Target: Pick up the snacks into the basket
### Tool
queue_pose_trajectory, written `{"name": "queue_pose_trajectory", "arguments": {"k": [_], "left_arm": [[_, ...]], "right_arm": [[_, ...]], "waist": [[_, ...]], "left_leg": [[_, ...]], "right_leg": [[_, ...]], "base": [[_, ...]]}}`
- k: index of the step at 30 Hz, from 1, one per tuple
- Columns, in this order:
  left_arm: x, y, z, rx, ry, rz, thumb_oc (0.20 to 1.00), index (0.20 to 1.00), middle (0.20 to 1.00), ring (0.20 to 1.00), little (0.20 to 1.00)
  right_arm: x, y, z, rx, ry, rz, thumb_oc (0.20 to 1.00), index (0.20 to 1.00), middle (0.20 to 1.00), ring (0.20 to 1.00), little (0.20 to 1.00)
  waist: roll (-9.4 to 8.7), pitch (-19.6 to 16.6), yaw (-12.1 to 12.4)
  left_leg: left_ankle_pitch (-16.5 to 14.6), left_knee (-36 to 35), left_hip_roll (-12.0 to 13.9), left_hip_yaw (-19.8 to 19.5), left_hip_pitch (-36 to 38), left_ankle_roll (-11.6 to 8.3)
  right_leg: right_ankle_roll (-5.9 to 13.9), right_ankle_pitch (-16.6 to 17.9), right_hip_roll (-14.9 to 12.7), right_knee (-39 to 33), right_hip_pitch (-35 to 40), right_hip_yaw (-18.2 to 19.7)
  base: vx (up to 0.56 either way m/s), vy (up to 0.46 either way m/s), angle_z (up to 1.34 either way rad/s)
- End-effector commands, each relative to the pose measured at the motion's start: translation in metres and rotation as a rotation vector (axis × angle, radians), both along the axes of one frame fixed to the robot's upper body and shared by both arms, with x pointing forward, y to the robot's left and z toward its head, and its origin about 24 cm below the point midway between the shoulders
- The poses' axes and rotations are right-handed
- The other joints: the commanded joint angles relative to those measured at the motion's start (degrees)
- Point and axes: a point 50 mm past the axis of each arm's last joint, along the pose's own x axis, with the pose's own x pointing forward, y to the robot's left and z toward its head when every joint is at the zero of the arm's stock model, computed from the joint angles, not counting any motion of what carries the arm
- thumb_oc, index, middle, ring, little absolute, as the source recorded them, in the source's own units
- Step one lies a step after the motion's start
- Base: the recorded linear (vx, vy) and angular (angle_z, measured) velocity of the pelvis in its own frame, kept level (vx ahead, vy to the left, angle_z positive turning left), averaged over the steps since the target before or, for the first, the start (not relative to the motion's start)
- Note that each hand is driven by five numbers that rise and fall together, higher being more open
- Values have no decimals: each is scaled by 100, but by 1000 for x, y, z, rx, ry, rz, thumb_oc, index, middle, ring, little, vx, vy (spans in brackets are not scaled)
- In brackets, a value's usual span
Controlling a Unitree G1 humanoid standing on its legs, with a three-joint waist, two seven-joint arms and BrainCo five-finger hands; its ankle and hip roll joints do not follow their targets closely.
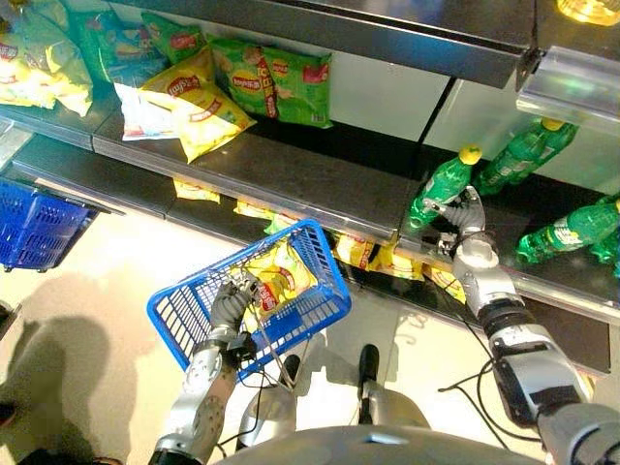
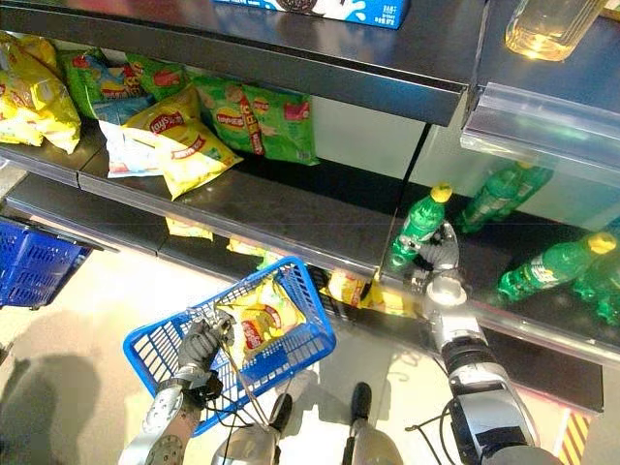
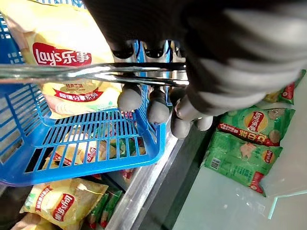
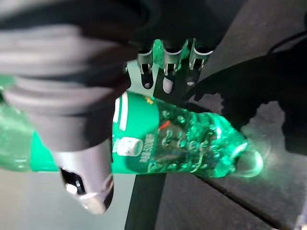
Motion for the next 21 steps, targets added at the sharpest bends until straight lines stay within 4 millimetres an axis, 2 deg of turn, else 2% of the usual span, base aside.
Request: {"name": "queue_pose_trajectory", "arguments": {"k": [1,6,15,16,17,18,21], "left_arm": [[14,-9,73,-62,-378,-46,200,200,200,200,200],[14,-10,74,-69,-384,-59,200,200,200,200,200],[15,-12,80,-70,-414,-85,200,200,200,200,200],[15,-13,80,-69,-414,-90,200,200,200,200,200],[16,-14,82,-64,-420,-102,200,200,200,200,200],[17,-14,82,-64,-424,-106,200,200,200,200,200],[19,-17,84,-65,-432,-122,200,200,200,200,200]], "right_arm": [[19,-9,48,-72,-141,-4,1000,1000,1000,1000,1000],[25,-11,57,-58,-156,-18,1000,1000,1000,1000,1000],[33,-16,85,-57,-227,-38,1000,1000,1000,1000,1000],[33,-20,90,-55,-241,-47,812,812,812,812,812],[34,-25,99,-48,-268,-67,536,536,536,536,536],[34,-29,105,-57,-282,-75,200,200,200,200,200],[32,-33,121,-74,-342,-87,200,200,200,200,200]], "waist": [[1,-226,83],[79,-115,141],[334,151,276],[382,216,296],[439,300,321],[467,335,333],[576,500,327]], "left_leg": [[-296,422,-562,69,-447,370],[-282,511,-600,45,-589,365],[-240,782,-719,-40,-1043,344],[-241,862,-746,-54,-1137,336],[-241,980,-779,-73,-1278,327],[-252,1059,-799,-75,-1378,321],[-300,1366,-862,-96,-1710,303]], "right_leg": [[546,-753,-156,895,-400,89],[545,-737,-170,960,-521,77],[534,-734,-240,1151,-875,15],[529,-736,-255,1195,-936,-5],[513,-731,-273,1264,-1039,-23],[503,-736,-288,1318,-1110,-39],[457,-768,-328,1576,-1447,-32]], "base": [[-63,7,2],[-27,2,7],[-49,0,10],[-69,-15,7],[-87,-15,12],[-80,-10,21],[-72,3,21]]}}
